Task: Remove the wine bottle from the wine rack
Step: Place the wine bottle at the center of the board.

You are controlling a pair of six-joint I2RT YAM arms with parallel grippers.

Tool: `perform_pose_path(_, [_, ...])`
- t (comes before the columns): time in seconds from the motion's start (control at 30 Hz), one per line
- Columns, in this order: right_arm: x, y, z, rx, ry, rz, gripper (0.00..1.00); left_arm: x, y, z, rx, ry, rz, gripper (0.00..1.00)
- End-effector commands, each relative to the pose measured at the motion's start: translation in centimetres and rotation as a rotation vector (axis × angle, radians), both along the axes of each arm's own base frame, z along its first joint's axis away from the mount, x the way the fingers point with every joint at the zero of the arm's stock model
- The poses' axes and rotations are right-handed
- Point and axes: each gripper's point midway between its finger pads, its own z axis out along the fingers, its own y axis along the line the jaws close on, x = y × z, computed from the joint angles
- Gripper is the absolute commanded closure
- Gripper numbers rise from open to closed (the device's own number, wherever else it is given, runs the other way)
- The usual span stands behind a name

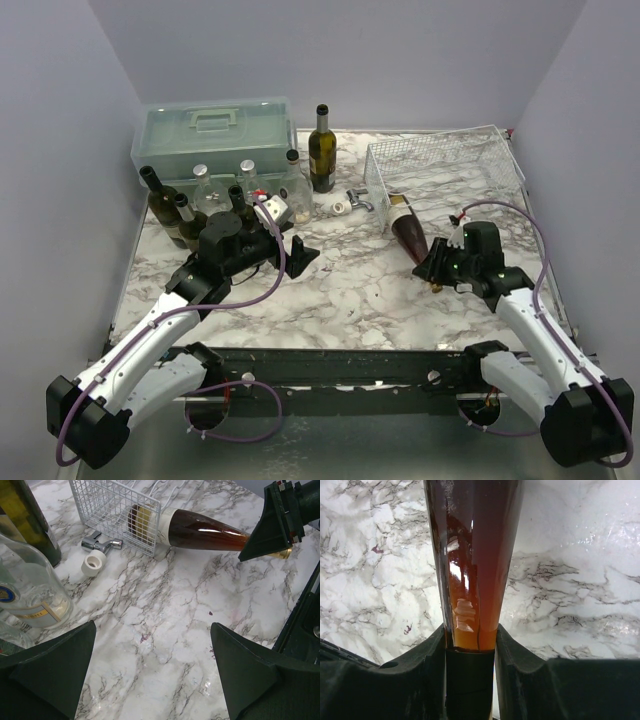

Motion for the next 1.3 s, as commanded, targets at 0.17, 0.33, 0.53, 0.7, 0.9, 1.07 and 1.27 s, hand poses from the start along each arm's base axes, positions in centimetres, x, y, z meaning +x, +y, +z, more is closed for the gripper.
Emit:
perform_pose_path(0.17, [2.6, 0.4, 8.1, 0.078, -0.263, -0.039, 1.00, 0.0, 0.3, -0.6, 0.017, 0.001, 0.002, 0.01])
perform_pose_path(0.33, [1.9, 0.1, 9.6, 0.076, -0.303, -0.045, 1.00, 0.0, 0.2, -0.6, 0.018, 0.001, -0.001, 0.01])
perform_pose_path(0.53, [0.9, -0.2, 10.7, 0.085, -0.324, -0.055, 1.00, -0.1, 0.1, -0.6, 0.017, 0.004, -0.008, 0.01])
perform_pose_path(0.7, [0.6, -0.3, 12.3, 0.098, -0.371, -0.066, 1.00, -0.1, 0.1, -0.6, 0.017, 0.004, -0.010, 0.01])
perform_pose_path(0.9, [0.4, -0.3, 13.6, 0.114, -0.393, -0.072, 1.00, -0.2, 0.1, -0.6, 0.017, 0.005, -0.014, 0.01])
perform_pose_path(1.07, [-0.1, -0.3, 14.2, 0.119, -0.397, -0.065, 1.00, -0.3, 0.0, -0.6, 0.016, 0.003, -0.023, 0.01])
perform_pose_path(1.27, [-1.0, -0.1, 13.8, 0.130, -0.355, -0.058, 1.00, -0.6, -0.2, -0.6, 0.012, 0.006, -0.044, 0.01])
